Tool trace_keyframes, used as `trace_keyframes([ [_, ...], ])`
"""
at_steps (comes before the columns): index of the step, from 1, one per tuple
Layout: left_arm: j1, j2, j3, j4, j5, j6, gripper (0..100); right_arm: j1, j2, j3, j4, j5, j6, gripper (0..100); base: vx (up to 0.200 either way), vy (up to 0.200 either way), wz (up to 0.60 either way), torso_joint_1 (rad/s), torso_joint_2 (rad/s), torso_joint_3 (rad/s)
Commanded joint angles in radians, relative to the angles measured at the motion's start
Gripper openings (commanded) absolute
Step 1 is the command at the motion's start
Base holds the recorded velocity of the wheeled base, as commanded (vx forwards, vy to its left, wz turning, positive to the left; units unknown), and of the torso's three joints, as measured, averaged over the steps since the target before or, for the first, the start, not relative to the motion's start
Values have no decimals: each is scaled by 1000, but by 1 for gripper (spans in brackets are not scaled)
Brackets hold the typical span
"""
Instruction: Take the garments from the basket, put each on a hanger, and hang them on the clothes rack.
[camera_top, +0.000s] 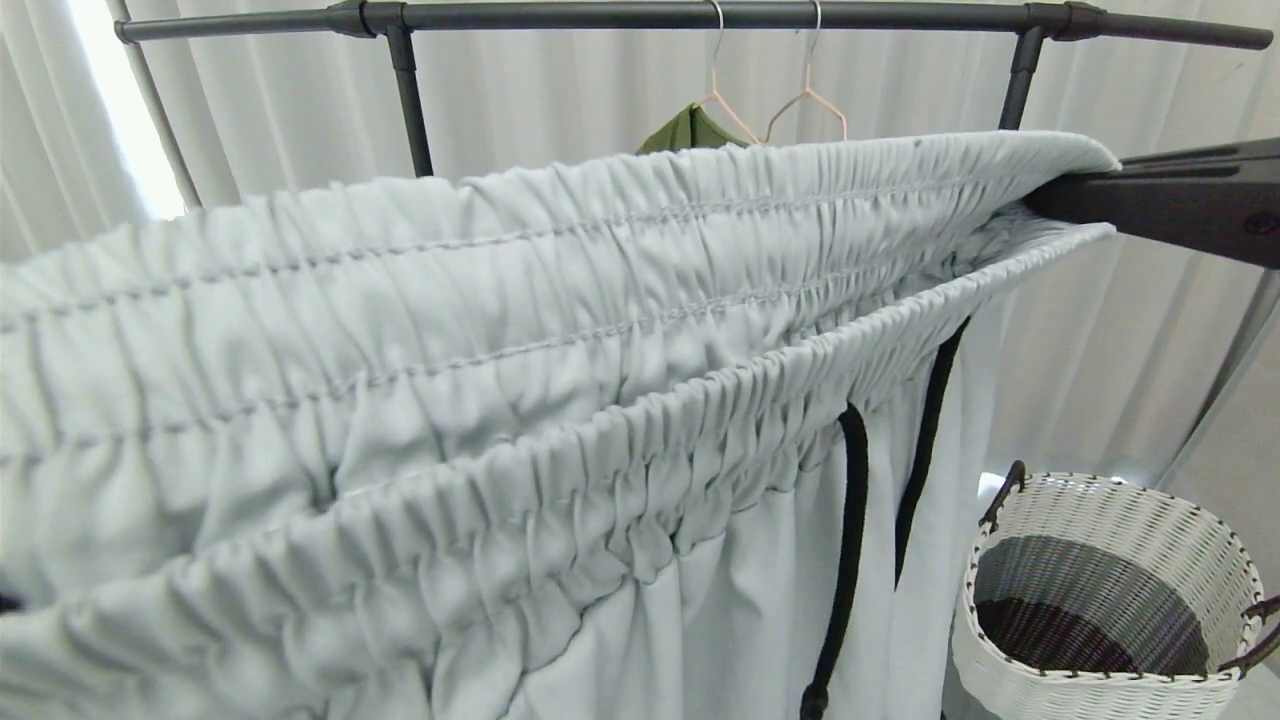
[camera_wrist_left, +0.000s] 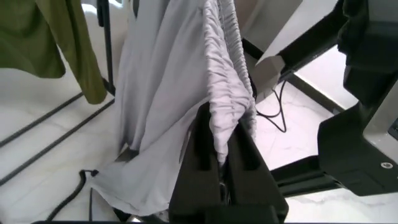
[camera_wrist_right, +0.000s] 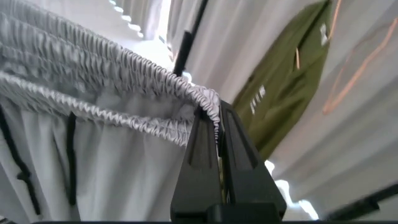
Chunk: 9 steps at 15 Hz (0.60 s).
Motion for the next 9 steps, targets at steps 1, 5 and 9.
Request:
trace_keyframes([
  [1, 89, 42, -3, -6, 67, 88, 0, -59, -27, -34, 45, -1, -1, 0, 0, 0, 0, 0, 0, 0],
  [5, 259, 146, -9, -158, 148, 257, 0, -76, -80, -60, 203, 5, -1, 0, 0, 0, 0, 0, 0, 0],
  [9, 257, 184, 22, -170, 246, 259, 0, -24, -113, -7, 233, 2, -1, 0, 0, 0, 0, 0, 0, 0],
])
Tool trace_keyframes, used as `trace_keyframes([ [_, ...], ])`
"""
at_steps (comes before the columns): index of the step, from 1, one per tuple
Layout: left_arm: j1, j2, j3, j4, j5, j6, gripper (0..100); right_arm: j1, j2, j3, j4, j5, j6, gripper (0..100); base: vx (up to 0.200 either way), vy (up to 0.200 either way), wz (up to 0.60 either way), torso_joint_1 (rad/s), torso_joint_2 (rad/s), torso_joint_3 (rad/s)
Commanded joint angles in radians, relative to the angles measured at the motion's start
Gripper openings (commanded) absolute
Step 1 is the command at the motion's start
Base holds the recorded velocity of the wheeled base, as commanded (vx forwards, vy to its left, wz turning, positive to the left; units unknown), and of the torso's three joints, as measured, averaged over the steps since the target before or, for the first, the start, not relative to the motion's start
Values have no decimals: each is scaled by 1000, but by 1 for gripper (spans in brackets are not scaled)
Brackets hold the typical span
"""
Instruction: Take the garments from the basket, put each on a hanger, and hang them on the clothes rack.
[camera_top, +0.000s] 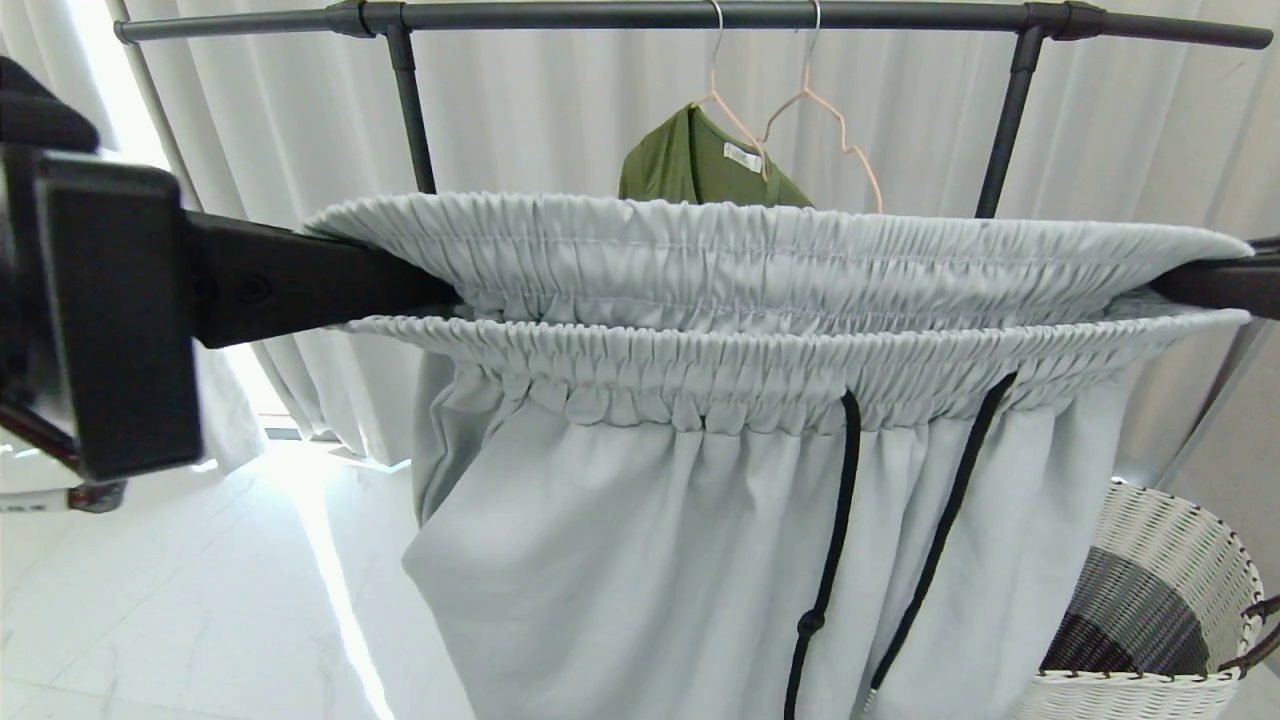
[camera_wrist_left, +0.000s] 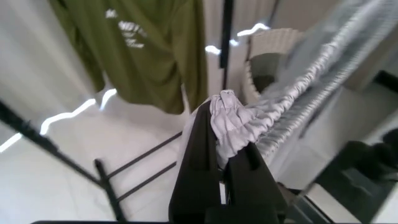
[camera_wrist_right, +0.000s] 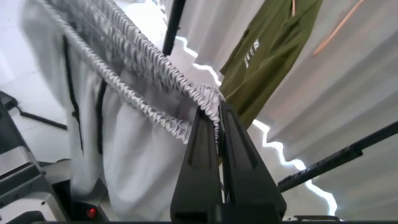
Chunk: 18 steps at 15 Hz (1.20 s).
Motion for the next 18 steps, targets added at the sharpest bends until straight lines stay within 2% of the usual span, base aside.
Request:
trace_keyframes([
  [1, 0, 33, 0, -2, 13, 1, 0, 12, -11, 3, -2, -2, -1, 0, 0, 0, 0, 0, 0, 0],
  [5, -3, 28, -1, -2, 15, 1, 0, 12, -11, 8, -4, -2, 1, 0, 0, 0, 0, 0, 0, 0],
  [6, -5, 28, -1, -2, 15, 2, 0, 12, -11, 8, -2, -2, 1, 100, 0, 0, 0, 0, 0, 0],
  [8, -5, 27, -1, -4, 15, 10, 0, 12, -18, 23, -2, -2, 1, 100, 0, 0, 0, 0, 0, 0],
  [11, 0, 27, 2, -4, 18, 10, 0, 12, -75, 111, -2, -5, -1, 100, 0, 0, 0, 0, 0, 0],
  [12, 2, 25, 5, -2, 27, 10, 0, 7, -89, 137, 2, -30, -1, 100, 0, 0, 0, 0, 0, 0],
  [13, 2, 25, 7, -2, 61, 10, 0, -7, -93, 154, 14, -108, -1, 100, 0, 0, 0, 0, 0, 0],
  [14, 2, 24, 3, -2, 102, 13, 0, -39, -89, 158, 37, -192, 1, 100, 0, 0, 0, 0, 0, 0],
  [15, 0, 22, 2, -2, 124, 15, 0, -67, -87, 158, 56, -218, 3, 100, 0, 0, 0, 0, 0, 0],
  [17, 5, 7, 8, -2, 233, 70, 0, -260, -89, 164, 159, -226, 3, 100, 0, 0, 0, 0, 0, 0],
  [18, 25, 4, 14, -2, 266, 88, 0, -309, -90, 186, 160, -232, 3, 100, 0, 0, 0, 0, 0, 0],
])
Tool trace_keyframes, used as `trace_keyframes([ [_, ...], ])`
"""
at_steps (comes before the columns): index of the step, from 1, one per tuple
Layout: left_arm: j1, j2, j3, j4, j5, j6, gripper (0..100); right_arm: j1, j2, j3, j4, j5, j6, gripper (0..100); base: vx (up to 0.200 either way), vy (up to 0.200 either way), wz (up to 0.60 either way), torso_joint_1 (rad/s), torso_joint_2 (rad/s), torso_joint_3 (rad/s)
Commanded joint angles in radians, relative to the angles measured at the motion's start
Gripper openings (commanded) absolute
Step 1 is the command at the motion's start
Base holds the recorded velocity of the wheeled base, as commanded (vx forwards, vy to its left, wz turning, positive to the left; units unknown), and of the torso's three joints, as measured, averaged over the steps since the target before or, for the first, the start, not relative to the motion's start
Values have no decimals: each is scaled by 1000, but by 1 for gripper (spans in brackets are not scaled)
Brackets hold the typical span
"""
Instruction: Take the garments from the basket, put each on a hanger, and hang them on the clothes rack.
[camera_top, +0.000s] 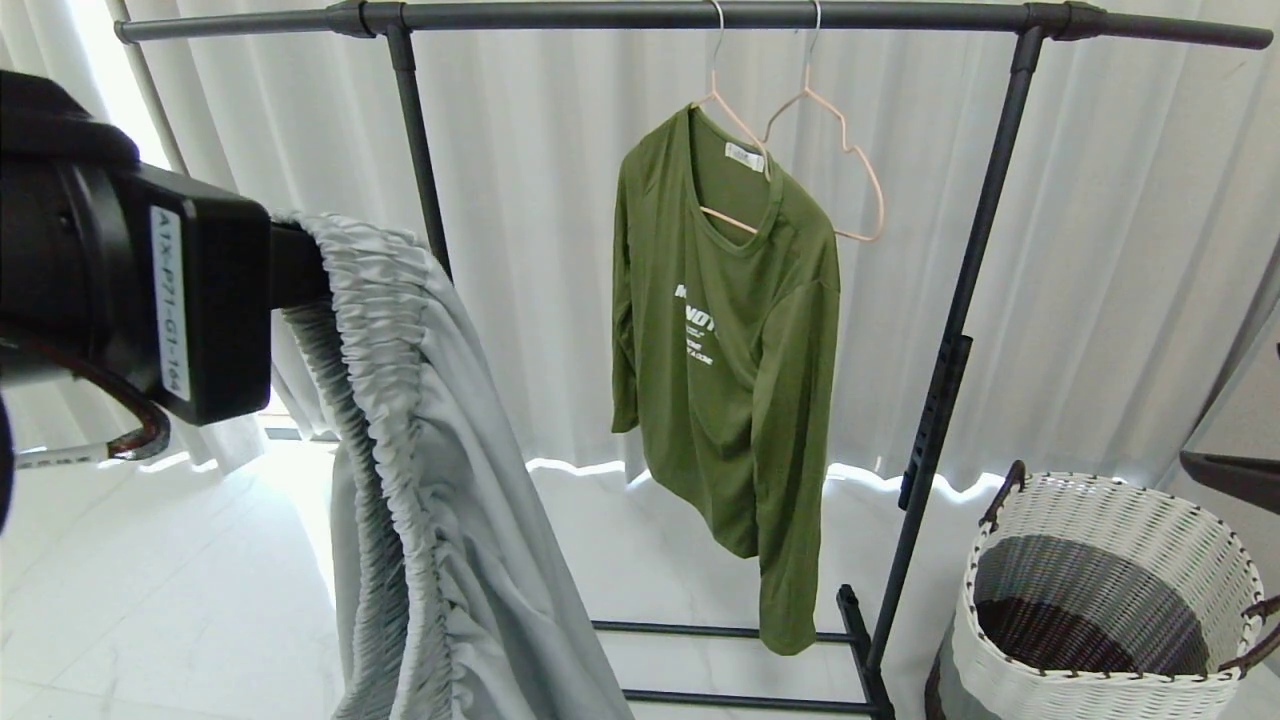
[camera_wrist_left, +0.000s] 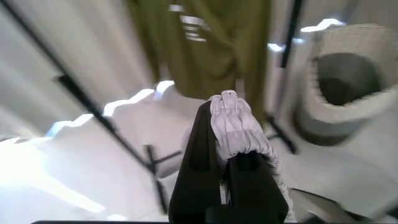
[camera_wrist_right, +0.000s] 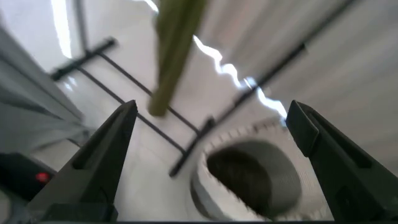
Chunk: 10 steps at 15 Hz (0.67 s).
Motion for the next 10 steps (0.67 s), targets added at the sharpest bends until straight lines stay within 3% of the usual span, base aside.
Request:
trace_keyframes([
  [1, 41, -13, 16, 1, 17, 17, 0, -148, -11, 47, 22, -6, -3, 100, 0, 0, 0, 0, 0, 0],
  [7, 78, -72, 93, 1, 19, 51, 0, -264, -127, 182, -12, -3, -96, 100, 0, 0, 0, 0, 0, 0],
  [10, 76, -76, 96, 1, 19, 83, 0, -269, -124, 203, -63, 0, 48, 100, 0, 0, 0, 17, -76, -56],
])
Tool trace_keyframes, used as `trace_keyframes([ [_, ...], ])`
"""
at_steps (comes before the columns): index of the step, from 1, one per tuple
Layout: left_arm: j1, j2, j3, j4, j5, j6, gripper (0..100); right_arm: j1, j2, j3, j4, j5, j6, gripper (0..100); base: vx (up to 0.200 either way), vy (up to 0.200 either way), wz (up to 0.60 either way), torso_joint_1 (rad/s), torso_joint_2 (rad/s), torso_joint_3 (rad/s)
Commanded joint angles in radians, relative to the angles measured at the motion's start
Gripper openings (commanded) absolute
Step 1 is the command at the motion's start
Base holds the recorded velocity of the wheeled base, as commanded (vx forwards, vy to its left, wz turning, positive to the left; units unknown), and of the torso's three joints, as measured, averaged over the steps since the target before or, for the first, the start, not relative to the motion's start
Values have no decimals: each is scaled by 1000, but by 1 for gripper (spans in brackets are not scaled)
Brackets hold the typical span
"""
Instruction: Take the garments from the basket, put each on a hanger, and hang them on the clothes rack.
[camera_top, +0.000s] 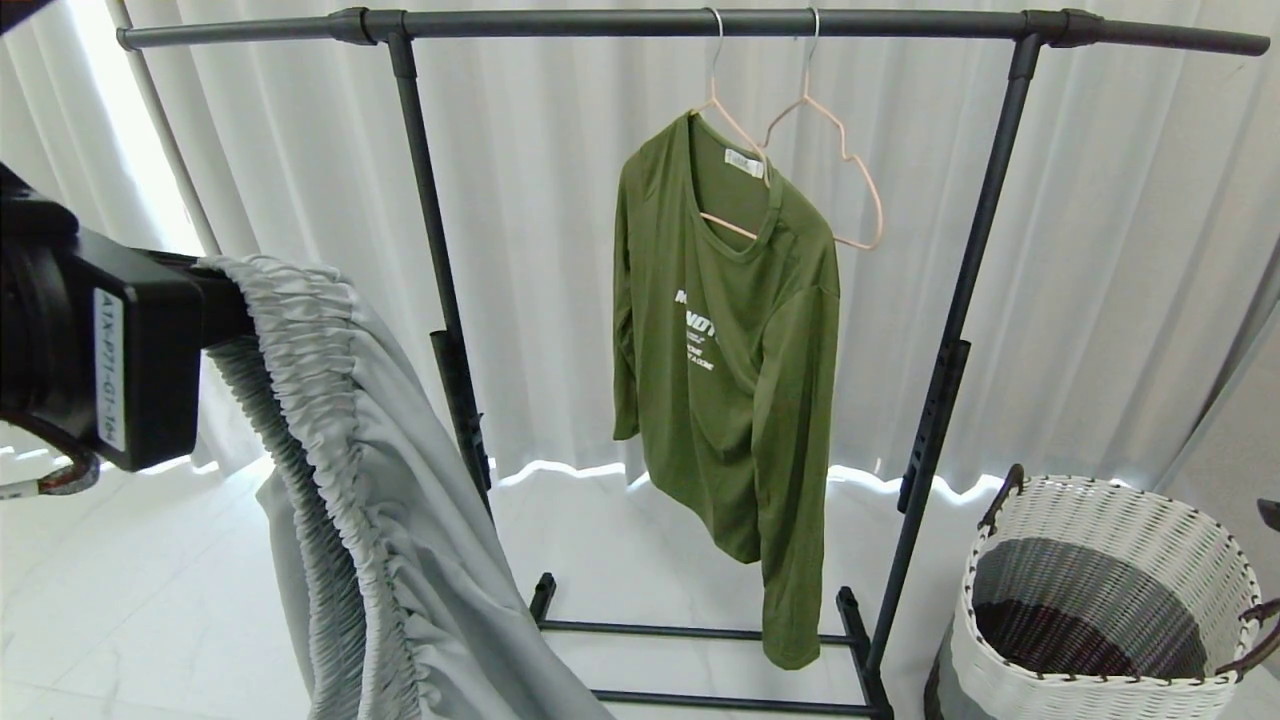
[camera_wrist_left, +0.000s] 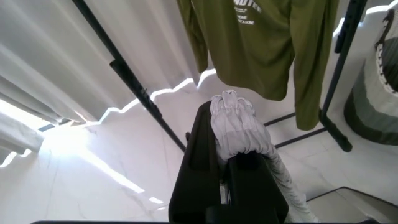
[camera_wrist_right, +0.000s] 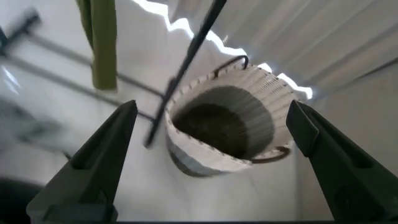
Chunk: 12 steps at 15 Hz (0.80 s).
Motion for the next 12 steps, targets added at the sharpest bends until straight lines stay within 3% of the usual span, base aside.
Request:
trace_keyframes([
  [1, 1, -9, 6, 0, 0, 2, 0, -2, -6, 6, -7, 2, 47, 100, 0, 0, 0, 95, -315, -242],
  [5, 2, -24, 27, 0, 2, 5, 0, -4, -3, 9, -44, 6, 178, 100, 0, 0, 0, 112, -367, -283],
  [12, 2, -29, 32, 0, 2, 8, 0, -4, 3, 47, -104, 4, 193, 100, 0, 0, 0, 183, -487, -286],
])
